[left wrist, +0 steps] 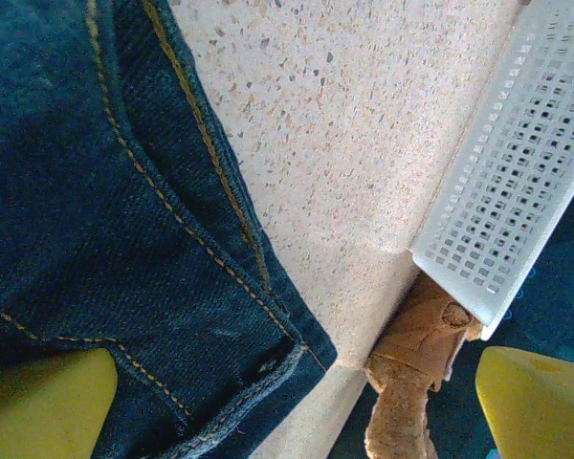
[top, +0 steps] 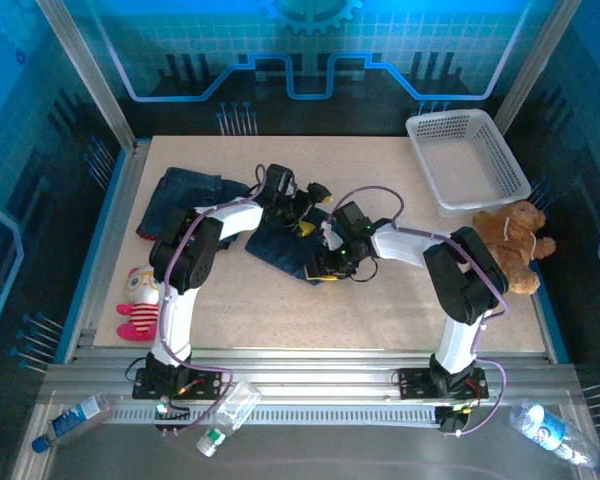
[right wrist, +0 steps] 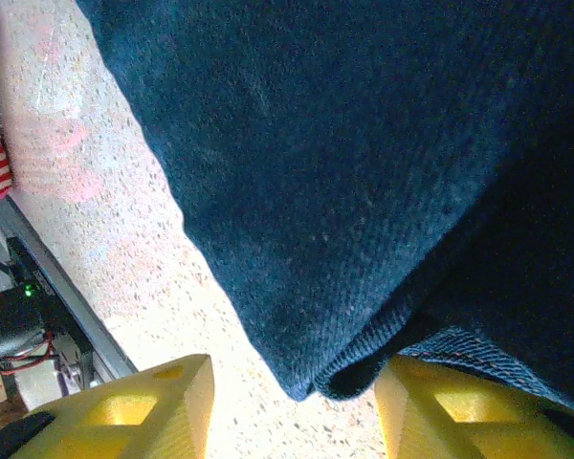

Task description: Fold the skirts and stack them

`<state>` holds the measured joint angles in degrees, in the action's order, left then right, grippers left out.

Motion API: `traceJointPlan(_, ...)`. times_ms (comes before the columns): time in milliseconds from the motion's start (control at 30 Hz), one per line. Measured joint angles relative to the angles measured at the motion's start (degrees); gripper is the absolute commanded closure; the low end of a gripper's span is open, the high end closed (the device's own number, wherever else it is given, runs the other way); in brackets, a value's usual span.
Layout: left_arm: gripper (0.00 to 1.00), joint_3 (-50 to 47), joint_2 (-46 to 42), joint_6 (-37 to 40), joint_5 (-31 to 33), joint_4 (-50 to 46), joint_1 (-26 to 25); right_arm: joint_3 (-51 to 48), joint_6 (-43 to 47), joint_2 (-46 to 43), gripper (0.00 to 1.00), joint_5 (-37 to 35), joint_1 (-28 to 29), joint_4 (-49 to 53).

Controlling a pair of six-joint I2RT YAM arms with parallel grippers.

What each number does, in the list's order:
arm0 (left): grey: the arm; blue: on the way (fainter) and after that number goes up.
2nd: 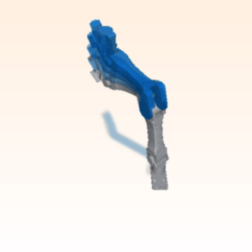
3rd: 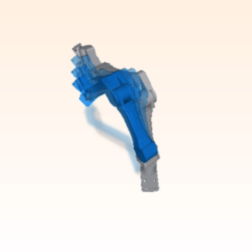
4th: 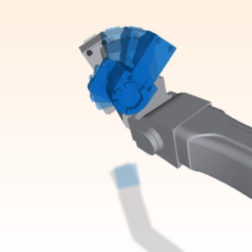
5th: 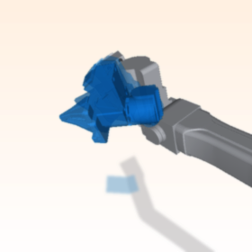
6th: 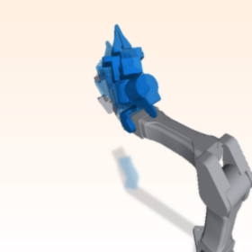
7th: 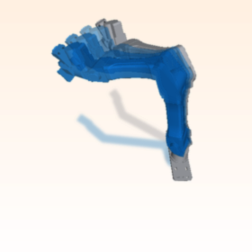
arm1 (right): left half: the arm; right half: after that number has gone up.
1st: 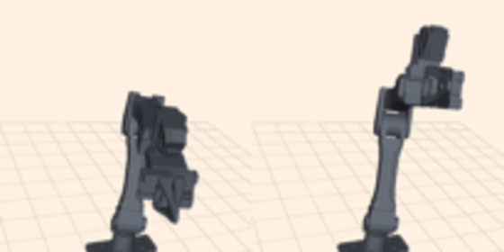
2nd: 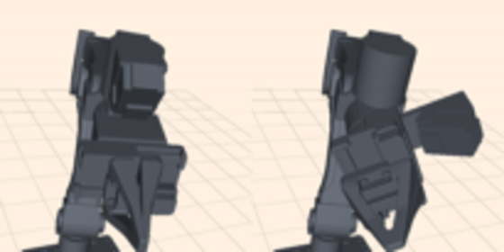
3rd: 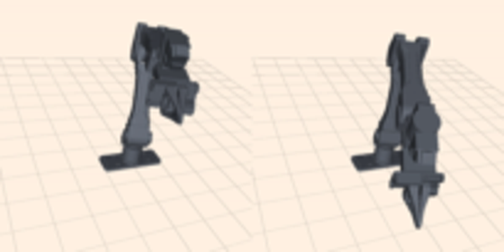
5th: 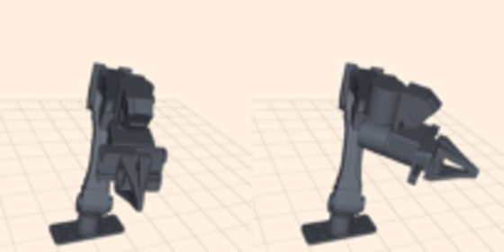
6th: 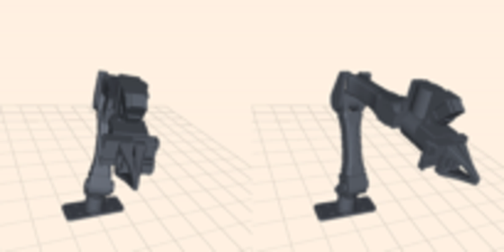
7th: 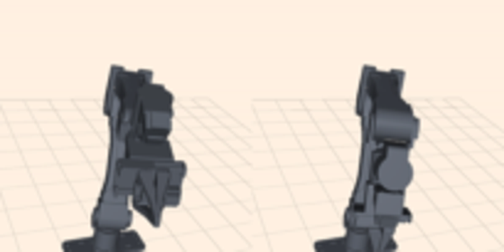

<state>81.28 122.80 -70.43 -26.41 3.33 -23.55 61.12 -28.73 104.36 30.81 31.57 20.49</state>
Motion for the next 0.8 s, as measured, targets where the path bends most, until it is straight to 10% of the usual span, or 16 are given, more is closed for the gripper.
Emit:
traceJointPlan(133,0.01,-0.1,0.0,0.0,0.0,0.0,0.0,3.3,-0.8,2.8,0.58,-0.9,0.9,1.0)
traceJointPlan(367,0.01,-0.9,-0.2,0.0,-0.3,1.2,0.3,3.9,-2.2,4.5,0.98,-3.5,2.2,1.4)
traceJointPlan(800,0.01,-11.6,-9.3,1.1,-1.0,0.1,2.0,2.3,11.3,1.5,0.99,-5.3,-7.7,15.1)
